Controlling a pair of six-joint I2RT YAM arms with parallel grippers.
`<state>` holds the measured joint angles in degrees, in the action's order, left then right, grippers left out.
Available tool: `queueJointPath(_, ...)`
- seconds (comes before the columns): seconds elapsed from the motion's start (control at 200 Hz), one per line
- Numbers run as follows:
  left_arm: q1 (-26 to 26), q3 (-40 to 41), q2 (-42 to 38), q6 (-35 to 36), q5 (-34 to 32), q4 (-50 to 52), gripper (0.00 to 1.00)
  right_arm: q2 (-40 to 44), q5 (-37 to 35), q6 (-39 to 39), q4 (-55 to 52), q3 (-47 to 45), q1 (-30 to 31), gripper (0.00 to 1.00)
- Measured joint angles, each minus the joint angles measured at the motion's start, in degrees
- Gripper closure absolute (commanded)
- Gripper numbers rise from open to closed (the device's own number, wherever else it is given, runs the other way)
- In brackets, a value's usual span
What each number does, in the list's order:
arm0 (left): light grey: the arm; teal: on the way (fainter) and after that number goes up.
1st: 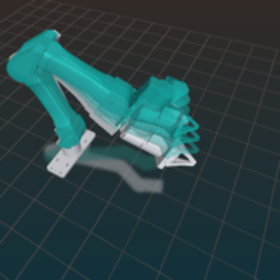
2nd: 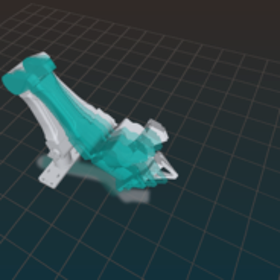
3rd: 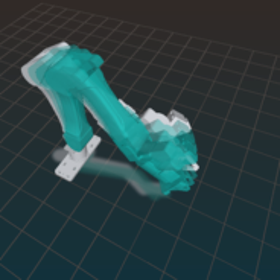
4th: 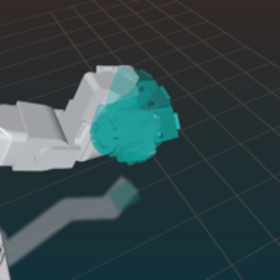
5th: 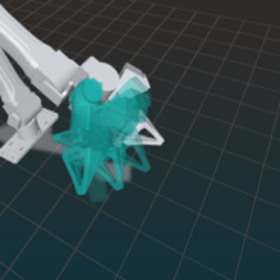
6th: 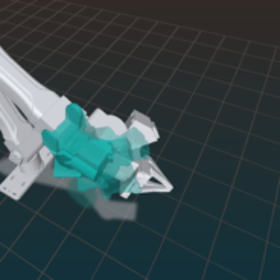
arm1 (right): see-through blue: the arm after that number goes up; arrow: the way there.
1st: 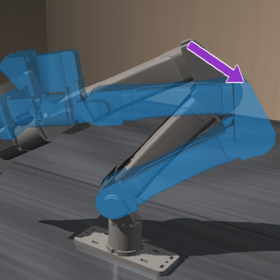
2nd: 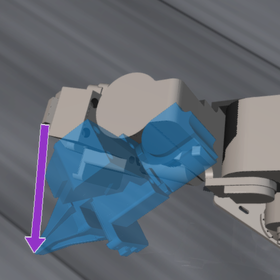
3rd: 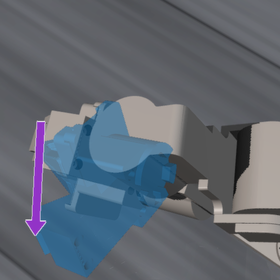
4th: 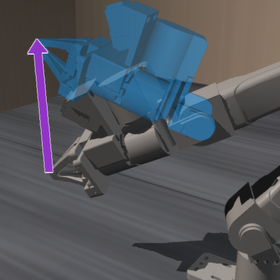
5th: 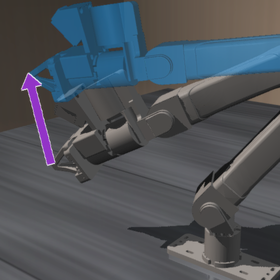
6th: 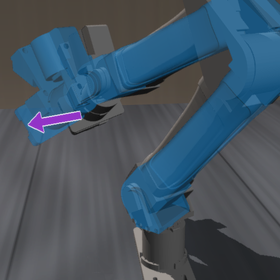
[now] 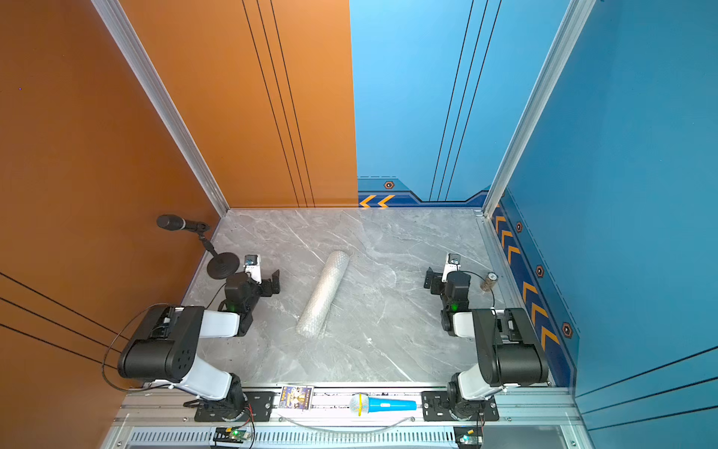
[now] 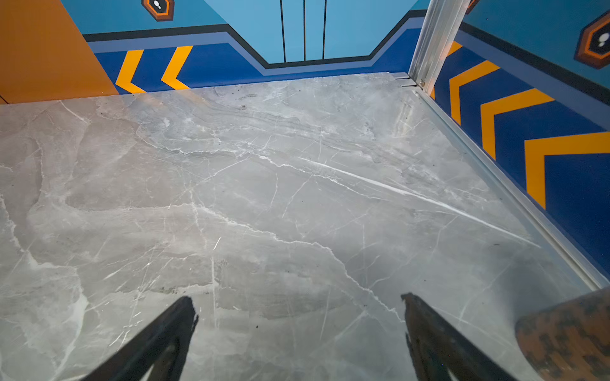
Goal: Unwrap the vase from the bubble wrap
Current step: Unwrap the bubble wrap at the center of the board.
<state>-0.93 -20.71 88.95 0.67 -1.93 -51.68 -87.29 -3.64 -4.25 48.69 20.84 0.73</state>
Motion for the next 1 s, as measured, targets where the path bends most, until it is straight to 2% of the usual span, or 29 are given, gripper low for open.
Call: queueJointPath(1.001, 0.7, 0.0, 0.0, 0.0, 1.1, 0.0, 0.02, 0.0, 0.8, 0.0, 0.4, 0.0, -0.3, 0.00)
